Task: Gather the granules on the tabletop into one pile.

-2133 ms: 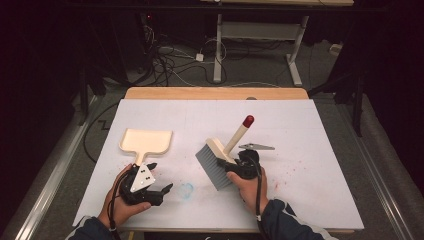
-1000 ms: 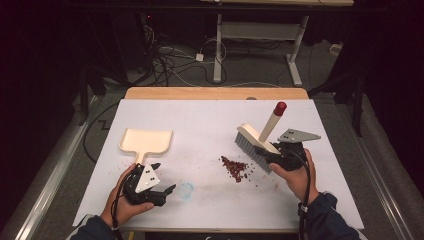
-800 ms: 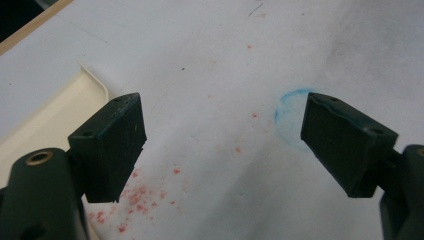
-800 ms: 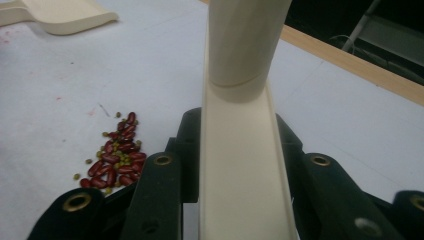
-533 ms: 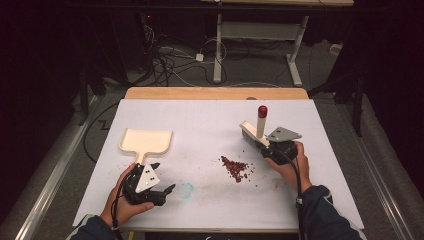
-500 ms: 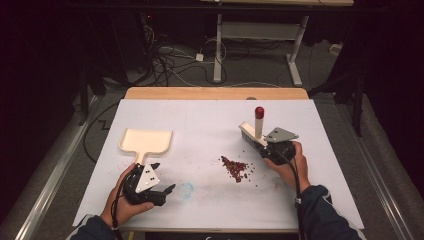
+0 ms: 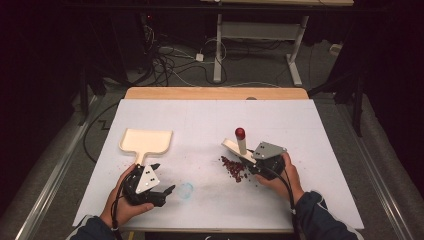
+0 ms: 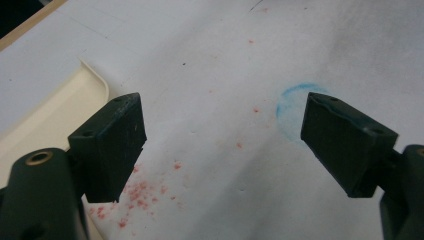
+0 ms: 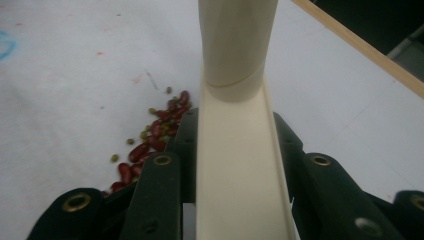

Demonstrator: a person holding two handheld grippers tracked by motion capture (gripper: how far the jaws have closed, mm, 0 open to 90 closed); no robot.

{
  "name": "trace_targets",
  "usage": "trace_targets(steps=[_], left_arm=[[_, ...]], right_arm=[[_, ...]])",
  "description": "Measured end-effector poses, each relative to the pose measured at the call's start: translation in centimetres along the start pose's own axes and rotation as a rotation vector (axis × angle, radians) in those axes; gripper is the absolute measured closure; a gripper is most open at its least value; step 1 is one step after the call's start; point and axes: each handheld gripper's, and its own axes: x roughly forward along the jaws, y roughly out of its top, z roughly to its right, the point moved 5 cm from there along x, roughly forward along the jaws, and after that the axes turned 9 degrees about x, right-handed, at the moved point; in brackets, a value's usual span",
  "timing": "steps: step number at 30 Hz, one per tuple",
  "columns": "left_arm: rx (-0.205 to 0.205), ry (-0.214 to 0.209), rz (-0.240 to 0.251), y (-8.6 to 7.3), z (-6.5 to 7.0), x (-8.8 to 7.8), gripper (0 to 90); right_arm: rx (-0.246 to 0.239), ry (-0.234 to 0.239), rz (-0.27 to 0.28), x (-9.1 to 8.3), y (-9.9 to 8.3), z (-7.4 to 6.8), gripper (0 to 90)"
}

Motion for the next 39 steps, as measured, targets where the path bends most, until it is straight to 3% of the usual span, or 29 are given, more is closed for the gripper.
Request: trace_targets(steps=[3, 9, 17, 20, 26, 30, 35, 39], left_arm=[[-0.002, -0.002, 0.005, 0.0, 0.0, 0.0, 17.2], [-0.001, -0.001, 0.008, 0.1, 0.1, -0.1, 17.2], [-0.004, 0.002, 0.014, 0.1, 0.1, -0.2, 17.2], [-0.003, 0.005, 0.012, 0.2, 0.0, -0.2, 17.2], [-0.013, 0.007, 0.01, 0.1, -0.2, 0.0, 17.2], [-0.016, 0.005, 0.004, 0.1, -0.3, 0.1, 17.2], [-0.017, -0.001, -0.003, -0.1, -0.3, 0.3, 17.2], [-0.013, -0.006, -0.005, -0.1, -0.2, 0.3, 17.2]], right_arm=[[-0.007, 0.027, 0.005, -0.5, -0.1, -0.5, 67.2], [-0.024, -0.005, 0.014, -0.9, 0.1, -0.6, 67.3], [0.014, -0.049, 0.066, -2.5, 0.4, 1.2, 67.4], [0.024, -0.039, 0.101, -2.5, 0.8, 2.1, 67.4], [-0.037, 0.027, 0.142, -0.3, 2.3, 3.1, 67.3], [-0.044, 0.094, 0.135, 2.2, 3.8, 3.1, 67.3], [-0.067, 0.165, 0.151, 4.2, 5.5, 2.3, 67.3], [-0.114, 0.207, 0.112, 5.7, 5.4, 1.1, 67.3]])
